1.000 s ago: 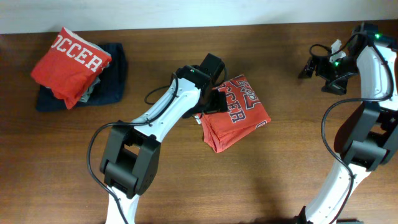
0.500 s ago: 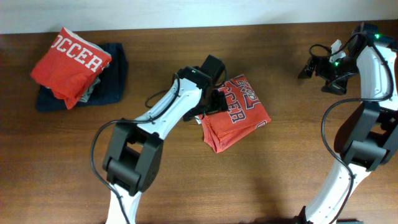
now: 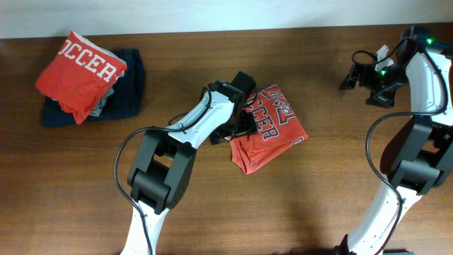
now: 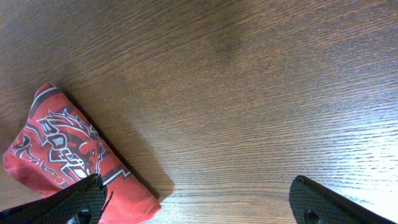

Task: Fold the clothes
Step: 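Grasp the folded orange shirt's lower edge with the left gripper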

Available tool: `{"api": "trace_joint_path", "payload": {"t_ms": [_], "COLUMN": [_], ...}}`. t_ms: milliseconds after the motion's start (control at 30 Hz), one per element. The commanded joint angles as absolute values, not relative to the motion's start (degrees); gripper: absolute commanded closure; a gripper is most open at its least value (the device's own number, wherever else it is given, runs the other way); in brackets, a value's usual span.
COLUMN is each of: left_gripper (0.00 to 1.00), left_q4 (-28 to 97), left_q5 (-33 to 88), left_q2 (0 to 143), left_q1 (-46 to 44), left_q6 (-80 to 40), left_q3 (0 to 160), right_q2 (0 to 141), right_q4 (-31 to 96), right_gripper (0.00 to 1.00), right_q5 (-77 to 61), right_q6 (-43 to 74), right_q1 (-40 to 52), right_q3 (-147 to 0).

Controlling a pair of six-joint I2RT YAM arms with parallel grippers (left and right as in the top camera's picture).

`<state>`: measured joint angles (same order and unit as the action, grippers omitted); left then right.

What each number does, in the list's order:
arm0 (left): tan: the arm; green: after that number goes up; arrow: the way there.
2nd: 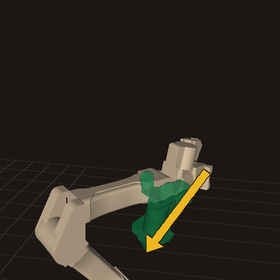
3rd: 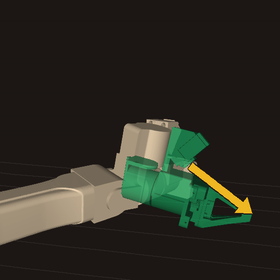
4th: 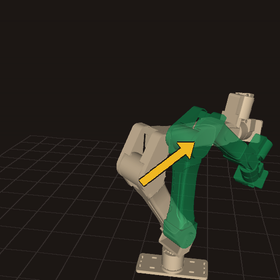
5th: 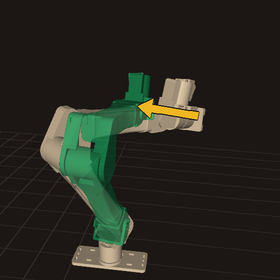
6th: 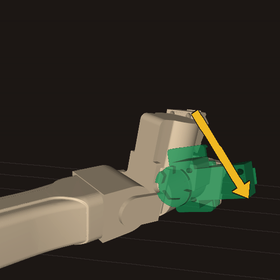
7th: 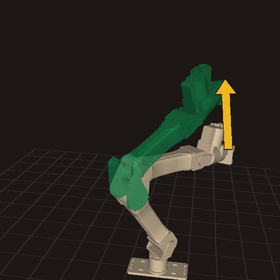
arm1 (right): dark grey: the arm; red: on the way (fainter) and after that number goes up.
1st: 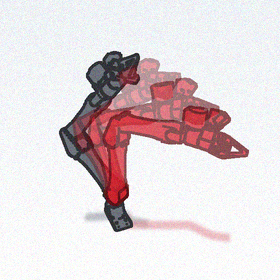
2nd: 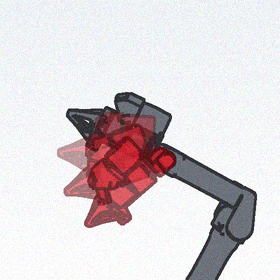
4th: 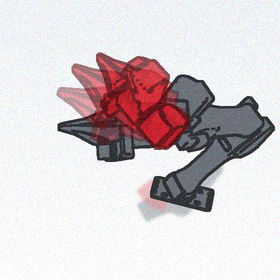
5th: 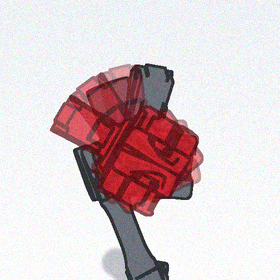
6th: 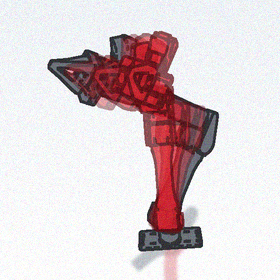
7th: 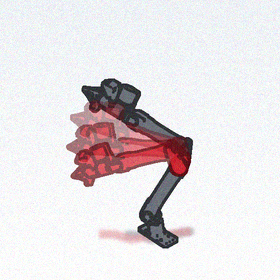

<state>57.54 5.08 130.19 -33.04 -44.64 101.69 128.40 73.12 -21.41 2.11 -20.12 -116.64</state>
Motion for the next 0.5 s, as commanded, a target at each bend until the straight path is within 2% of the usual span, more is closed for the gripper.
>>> {"api": "trace_joint_path", "payload": {"t_ms": [0,100,367,467], "left_gripper": [0.21,0.32,0.34,0.44], "left_q4": [58.33,58.59,58.26,58.30], "left_q5": [7.40,9.28,9.26,9.26], "left_q2": [134.04,135.59,136.44,136.44], "left_q1": [-32.95,-33.63,-34.52,-34.52], "left_q6": [-45.01,-44.99,-45.01,-44.99], "left_q3": [101.23,101.19,101.19,101.19], "right_q2": [126.85,126.85,126.85,126.85], "right_q4": [73.28,73.28,73.28,73.28], "right_gripper": [0.01,0.01,0.01,0.01], "right_q5": [-20.69,-20.69,-20.69,-20.69], "right_q6": [1.80,1.80,1.80,1.80], "right_q1": [-20.27,-20.27,-20.27,-20.27], "right_q3": [-117.38,-117.38,-117.38,-117.38]}}
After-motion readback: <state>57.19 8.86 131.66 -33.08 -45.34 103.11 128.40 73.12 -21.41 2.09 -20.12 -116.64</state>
